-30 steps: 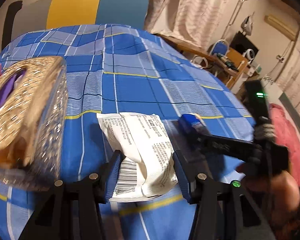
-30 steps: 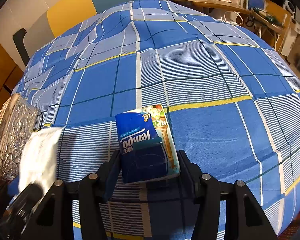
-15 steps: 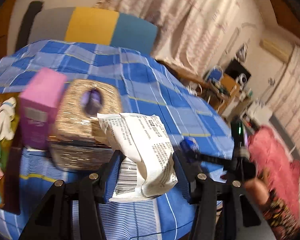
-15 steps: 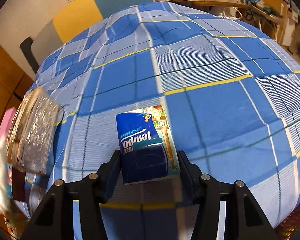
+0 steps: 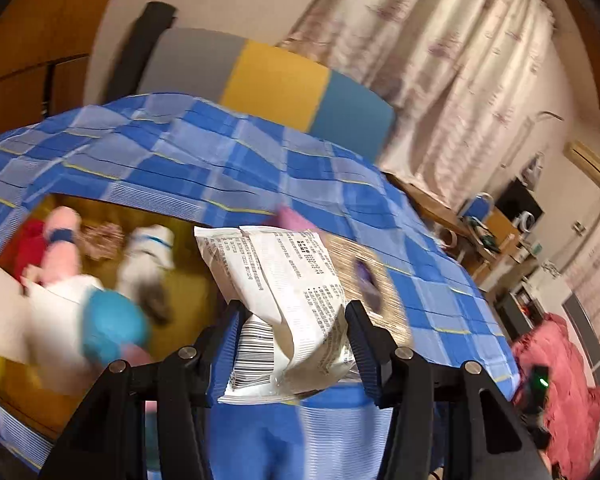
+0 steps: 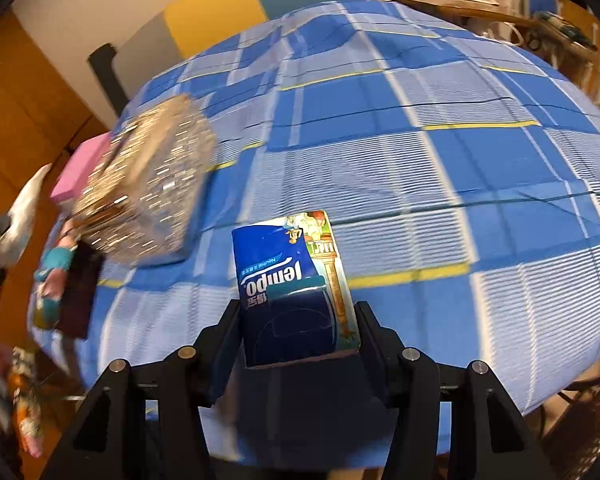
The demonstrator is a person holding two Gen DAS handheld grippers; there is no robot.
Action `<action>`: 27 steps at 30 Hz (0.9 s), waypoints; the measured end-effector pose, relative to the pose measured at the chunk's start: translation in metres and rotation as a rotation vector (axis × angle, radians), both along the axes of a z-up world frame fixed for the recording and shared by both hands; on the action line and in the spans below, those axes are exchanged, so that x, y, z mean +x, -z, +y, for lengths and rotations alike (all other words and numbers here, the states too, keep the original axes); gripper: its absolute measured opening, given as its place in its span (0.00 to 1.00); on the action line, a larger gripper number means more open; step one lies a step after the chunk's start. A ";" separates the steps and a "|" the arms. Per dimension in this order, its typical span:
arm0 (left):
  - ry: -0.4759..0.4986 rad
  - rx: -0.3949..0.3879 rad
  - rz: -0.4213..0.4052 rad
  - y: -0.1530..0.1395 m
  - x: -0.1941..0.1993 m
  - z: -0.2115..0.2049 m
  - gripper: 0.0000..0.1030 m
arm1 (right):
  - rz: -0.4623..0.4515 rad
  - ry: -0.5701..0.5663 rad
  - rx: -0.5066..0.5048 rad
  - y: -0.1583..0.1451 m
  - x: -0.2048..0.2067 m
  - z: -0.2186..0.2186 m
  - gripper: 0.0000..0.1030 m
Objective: Organize soft objects
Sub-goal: 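Carry the white packet into the gold tray and open the left tool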
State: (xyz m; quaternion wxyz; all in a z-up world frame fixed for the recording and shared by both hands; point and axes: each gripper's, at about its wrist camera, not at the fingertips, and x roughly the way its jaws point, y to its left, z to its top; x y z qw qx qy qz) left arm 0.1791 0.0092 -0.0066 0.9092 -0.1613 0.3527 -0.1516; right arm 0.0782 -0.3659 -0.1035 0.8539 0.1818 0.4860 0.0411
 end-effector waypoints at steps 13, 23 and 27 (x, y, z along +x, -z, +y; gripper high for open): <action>-0.130 0.073 0.165 0.042 0.092 0.104 0.51 | -0.091 -0.206 0.054 -0.054 -0.008 0.108 0.54; -0.185 0.111 0.264 0.079 0.106 0.123 0.63 | -0.106 -0.333 0.039 -0.061 0.001 0.178 0.54; -0.178 0.101 0.204 0.069 0.086 0.127 0.66 | -0.110 -0.364 0.033 -0.062 0.005 0.196 0.54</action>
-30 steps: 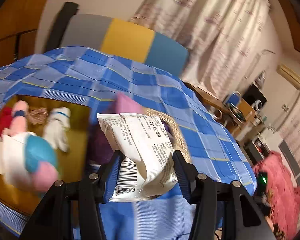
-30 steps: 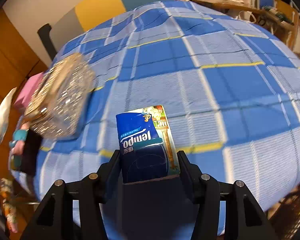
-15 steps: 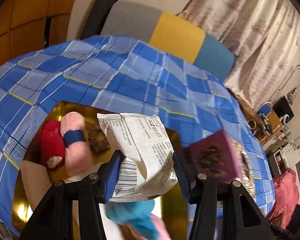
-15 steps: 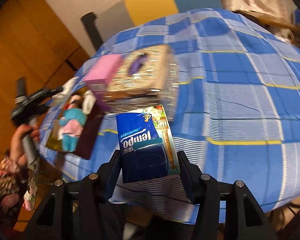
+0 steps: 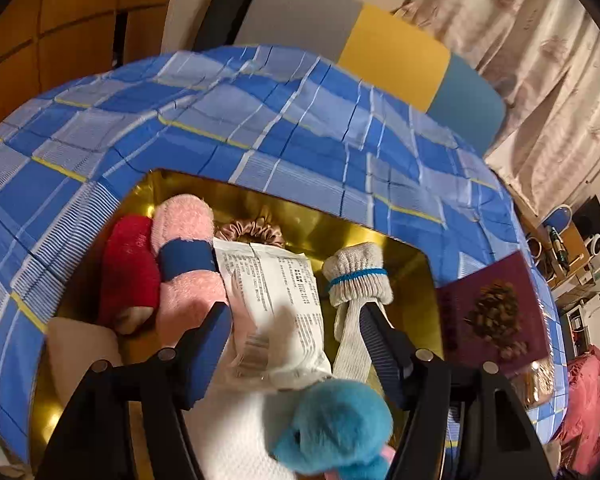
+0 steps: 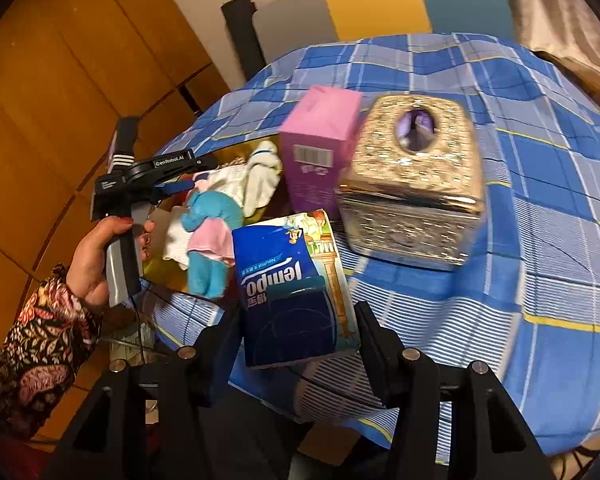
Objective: Organize soft objects
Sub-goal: 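Carry the white packet into the gold tray and open the left tool, then lower the blue Tempo pack into the gold tray and open the right tool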
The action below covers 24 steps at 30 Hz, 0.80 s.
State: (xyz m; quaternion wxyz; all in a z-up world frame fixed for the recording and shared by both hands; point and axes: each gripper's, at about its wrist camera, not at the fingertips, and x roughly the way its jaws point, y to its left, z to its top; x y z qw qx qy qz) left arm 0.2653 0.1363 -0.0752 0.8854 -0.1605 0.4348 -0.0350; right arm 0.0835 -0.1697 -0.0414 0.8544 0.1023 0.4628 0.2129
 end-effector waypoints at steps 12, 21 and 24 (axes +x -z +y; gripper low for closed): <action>0.013 0.113 -0.128 -0.023 -0.086 -0.002 0.66 | 0.000 -0.088 0.012 0.004 0.015 0.054 0.54; -0.136 0.103 -0.179 -0.032 -0.142 0.017 0.65 | -0.042 -0.084 -0.003 -0.006 0.049 0.096 0.54; -0.151 0.124 -0.176 -0.032 -0.151 0.016 0.65 | -0.066 -0.057 -0.035 -0.007 0.067 0.109 0.54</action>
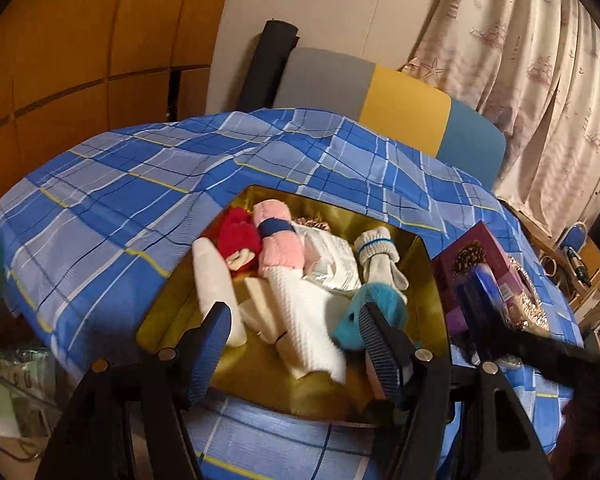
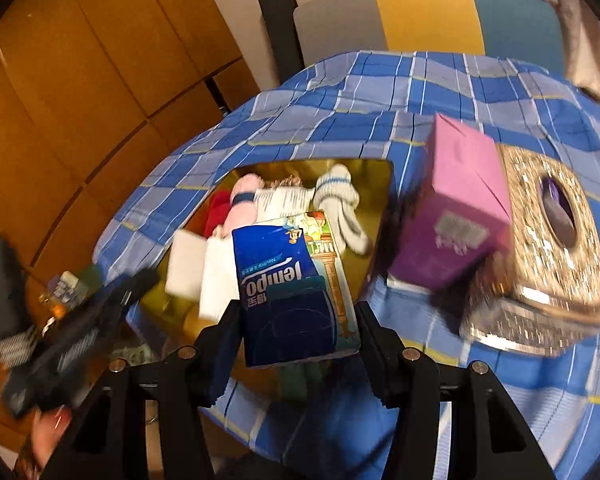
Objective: Organize soft objects
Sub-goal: 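Lower the blue Tempo pack into the gold tray and open the right tool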
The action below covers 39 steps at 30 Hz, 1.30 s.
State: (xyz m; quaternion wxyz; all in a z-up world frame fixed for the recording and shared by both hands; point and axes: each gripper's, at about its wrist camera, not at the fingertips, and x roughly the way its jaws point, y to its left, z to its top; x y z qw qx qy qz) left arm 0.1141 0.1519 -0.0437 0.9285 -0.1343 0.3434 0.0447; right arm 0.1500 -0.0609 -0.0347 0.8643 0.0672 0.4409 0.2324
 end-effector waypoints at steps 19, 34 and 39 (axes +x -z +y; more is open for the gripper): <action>-0.105 0.077 0.025 -0.007 -0.020 0.008 0.66 | -0.095 0.053 -0.273 0.025 0.076 0.064 0.61; -0.144 0.119 0.047 -0.011 -0.024 -0.002 0.66 | -0.109 0.076 -0.206 0.011 0.008 0.036 0.83; -0.137 0.132 0.040 -0.014 -0.032 -0.007 0.66 | -0.117 0.089 -0.184 0.001 -0.018 0.025 0.92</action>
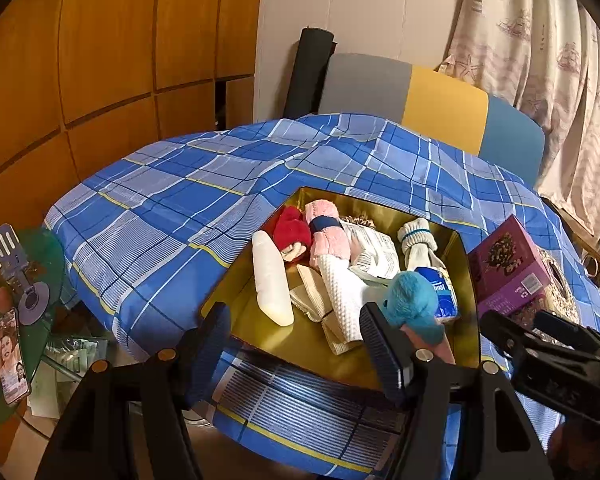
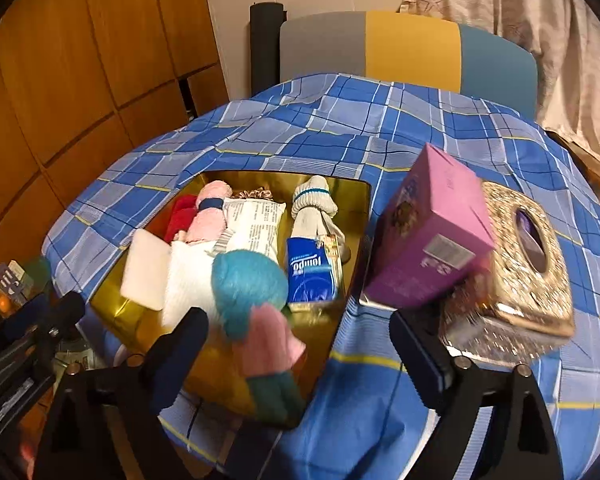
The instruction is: Organize soft objects
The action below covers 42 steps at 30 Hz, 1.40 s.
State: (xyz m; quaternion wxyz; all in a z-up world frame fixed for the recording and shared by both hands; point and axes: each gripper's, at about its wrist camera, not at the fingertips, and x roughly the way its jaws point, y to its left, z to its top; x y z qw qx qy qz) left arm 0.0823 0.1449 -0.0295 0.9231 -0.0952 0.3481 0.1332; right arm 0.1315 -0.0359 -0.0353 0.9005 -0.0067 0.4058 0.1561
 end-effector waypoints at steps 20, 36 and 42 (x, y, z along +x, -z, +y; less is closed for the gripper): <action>0.058 0.029 0.033 -0.017 -0.037 -0.024 0.66 | -0.087 0.141 -0.055 -0.033 -0.079 -0.018 1.00; 0.049 0.066 0.073 -0.015 -0.057 -0.030 0.66 | -0.084 0.195 -0.088 -0.034 -0.109 -0.024 1.00; 0.063 0.072 0.064 -0.018 -0.059 -0.030 0.66 | -0.074 0.204 -0.105 -0.039 -0.110 -0.024 1.00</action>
